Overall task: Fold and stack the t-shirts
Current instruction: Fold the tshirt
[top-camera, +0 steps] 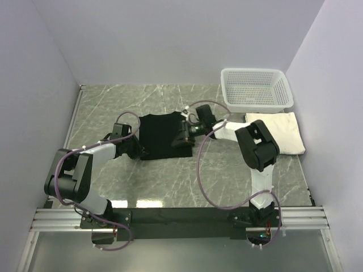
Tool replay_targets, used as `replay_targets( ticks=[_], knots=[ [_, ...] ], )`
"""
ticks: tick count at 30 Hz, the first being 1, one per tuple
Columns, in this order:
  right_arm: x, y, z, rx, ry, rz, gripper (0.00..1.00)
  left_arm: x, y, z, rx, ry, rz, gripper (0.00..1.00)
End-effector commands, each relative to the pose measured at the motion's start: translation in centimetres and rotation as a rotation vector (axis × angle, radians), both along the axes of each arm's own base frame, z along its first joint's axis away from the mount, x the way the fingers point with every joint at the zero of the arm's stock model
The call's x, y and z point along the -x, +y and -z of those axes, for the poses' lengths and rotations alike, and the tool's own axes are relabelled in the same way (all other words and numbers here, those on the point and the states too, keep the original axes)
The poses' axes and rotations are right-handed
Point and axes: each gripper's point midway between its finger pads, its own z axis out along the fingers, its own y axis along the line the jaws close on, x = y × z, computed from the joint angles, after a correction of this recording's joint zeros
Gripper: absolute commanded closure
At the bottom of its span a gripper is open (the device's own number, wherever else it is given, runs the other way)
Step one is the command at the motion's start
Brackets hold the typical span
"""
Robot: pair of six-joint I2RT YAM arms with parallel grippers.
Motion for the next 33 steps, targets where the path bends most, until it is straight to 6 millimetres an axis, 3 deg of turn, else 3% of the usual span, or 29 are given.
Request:
replay_targets(
  ticks=[1, 2, 3, 7, 8, 12, 16, 17, 19, 20, 23, 24, 27, 30, 33],
  knots=[
    [0.5, 4.7, -3.1, -0.088, -0.076, -0.091, 0.75, 1.3, 1.8, 1.4, -0.095, 0.053, -0.013, 0.99],
    [0.1, 5.5, -3.1, -0.093, -0.088, -0.095, 0.75, 1.2, 2.1, 1.5, -0.106, 0.056, -0.021, 0.99],
    [0.1, 5.9, -1.5, -0.079, -0.059, -0.101, 0.75, 1.2, 2.2, 1.5, -0.115, 0.056, -0.025, 0.99],
    [-0.3, 6.6, 1.7, -0.062, 0.005, -0.073, 0.75, 1.7, 3.0, 2.1, -0.151, 0.083, -0.056, 0.99],
    [-0.4, 6.1, 3.3, -0.037, 0.035, -0.059, 0.75, 1.8, 3.2, 2.2, -0.160, 0.091, -0.061, 0.99],
    [-0.4, 4.3, 5.7, 0.011, 0.085, -0.025, 0.75, 2.2, 4.6, 2.4, -0.207, 0.110, -0.109, 0.99],
    [-1.0, 2.7, 2.8, 0.028, 0.009, 0.003, 0.74, 0.8, 5.1, -0.1, -0.238, 0.024, -0.110, 0.99],
    [-1.1, 2.1, 0.6, 0.041, -0.022, 0.011, 0.73, 0.6, 5.3, -0.8, -0.252, 0.010, -0.108, 0.98],
    [-2.4, 0.9, -1.1, 0.091, -0.114, 0.049, 0.70, -0.1, 5.1, -3.1, -0.287, -0.073, -0.074, 0.89],
    [-2.4, 0.0, -3.1, 0.116, -0.139, 0.068, 0.66, -0.8, 5.2, -4.8, -0.314, -0.125, -0.074, 0.86],
    [-3.7, -3.5, -5.2, 0.238, -0.225, 0.164, 0.54, -2.0, 4.2, -8.2, -0.413, -0.249, -0.020, 0.64],
    [-3.9, -4.6, -5.3, 0.280, -0.248, 0.185, 0.52, -2.0, 3.8, -9.4, -0.441, -0.292, 0.007, 0.53],
    [-4.5, -9.4, -5.9, 0.435, -0.277, 0.315, 0.41, -2.1, 0.2, -12.3, -0.482, -0.418, 0.110, 0.34],
    [-4.4, -14.0, -6.2, 0.540, -0.257, 0.442, 0.31, -2.3, -3.3, -14.4, -0.504, -0.528, 0.203, 0.24],
    [-3.7, -18.1, -6.4, 0.598, -0.224, 0.562, 0.25, -2.3, -5.8, -14.0, -0.585, -0.579, 0.305, 0.20]
  ],
)
